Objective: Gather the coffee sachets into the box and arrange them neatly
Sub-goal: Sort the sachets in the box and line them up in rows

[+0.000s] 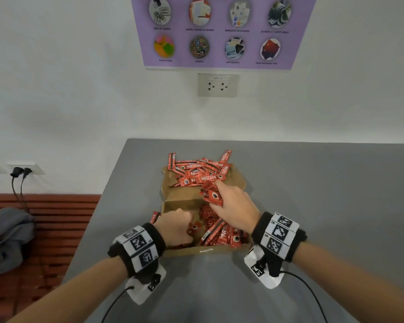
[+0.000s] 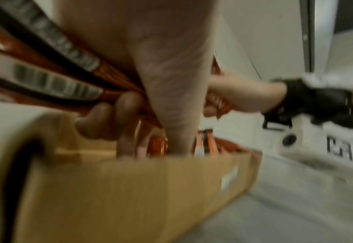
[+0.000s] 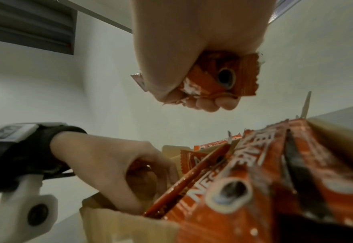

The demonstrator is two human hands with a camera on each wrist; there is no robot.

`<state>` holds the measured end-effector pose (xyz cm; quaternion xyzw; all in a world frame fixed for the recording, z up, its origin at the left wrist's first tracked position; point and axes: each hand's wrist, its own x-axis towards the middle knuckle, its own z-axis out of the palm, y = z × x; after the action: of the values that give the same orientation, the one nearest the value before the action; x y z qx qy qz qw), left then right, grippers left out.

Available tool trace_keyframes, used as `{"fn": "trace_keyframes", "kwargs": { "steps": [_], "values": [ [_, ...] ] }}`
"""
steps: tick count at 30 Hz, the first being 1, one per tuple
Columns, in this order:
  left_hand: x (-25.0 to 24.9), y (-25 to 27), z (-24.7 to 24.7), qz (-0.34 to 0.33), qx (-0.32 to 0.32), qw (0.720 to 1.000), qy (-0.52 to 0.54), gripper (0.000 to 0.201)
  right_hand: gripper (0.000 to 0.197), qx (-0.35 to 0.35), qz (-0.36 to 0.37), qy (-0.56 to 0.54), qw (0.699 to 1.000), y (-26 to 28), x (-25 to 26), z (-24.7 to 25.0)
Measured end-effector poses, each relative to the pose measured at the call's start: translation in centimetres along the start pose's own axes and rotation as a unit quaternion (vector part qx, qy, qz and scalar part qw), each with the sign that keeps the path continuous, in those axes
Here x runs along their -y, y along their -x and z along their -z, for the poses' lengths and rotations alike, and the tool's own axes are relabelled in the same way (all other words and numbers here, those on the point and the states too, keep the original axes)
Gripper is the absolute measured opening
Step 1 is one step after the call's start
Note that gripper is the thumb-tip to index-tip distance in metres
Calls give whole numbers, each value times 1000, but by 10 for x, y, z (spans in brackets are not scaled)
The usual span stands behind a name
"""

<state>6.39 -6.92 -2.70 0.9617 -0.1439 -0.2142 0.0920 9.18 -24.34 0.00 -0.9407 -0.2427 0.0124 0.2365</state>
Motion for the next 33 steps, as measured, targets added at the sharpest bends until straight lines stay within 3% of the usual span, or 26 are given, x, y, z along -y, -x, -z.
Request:
{"fn": "trace_keyframes", "kwargs": {
  "steps": [6,9,12,15,19,25,27,29,31,33],
  "values": [
    [-6,-4,11,14,-12,1000,2,18,28,-15,-23,-4,1000,-1,-4,-1],
    [4,-1,36,43,-113,990,72,7,49,-21,-27,2,999,0,-9,1],
    [37,7,55,121,-158,977,74,19,29,-23,-41,28,998,2,-16,7],
    [66,13,47,211,-102,972,14,21,22,-17,-61,22,998,5,-22,8],
    [75,12,19,229,-3,973,0,36,23,1,-61,7,998,7,-18,3],
    [67,1,9,225,-13,973,49,15,19,16,-47,21,999,4,-15,-4],
    [74,2,21,237,-81,964,86,24,18,18,-48,16,999,3,-15,-3],
    [76,6,44,232,-210,939,144,31,16,12,-54,-7,998,1,-19,-2],
    [67,14,68,174,-328,910,187,25,14,-2,-51,-41,998,-2,-20,-1],
    [48,20,83,85,-368,897,228,19,16,-26,-35,-92,995,-7,-16,2]
  ]
}}
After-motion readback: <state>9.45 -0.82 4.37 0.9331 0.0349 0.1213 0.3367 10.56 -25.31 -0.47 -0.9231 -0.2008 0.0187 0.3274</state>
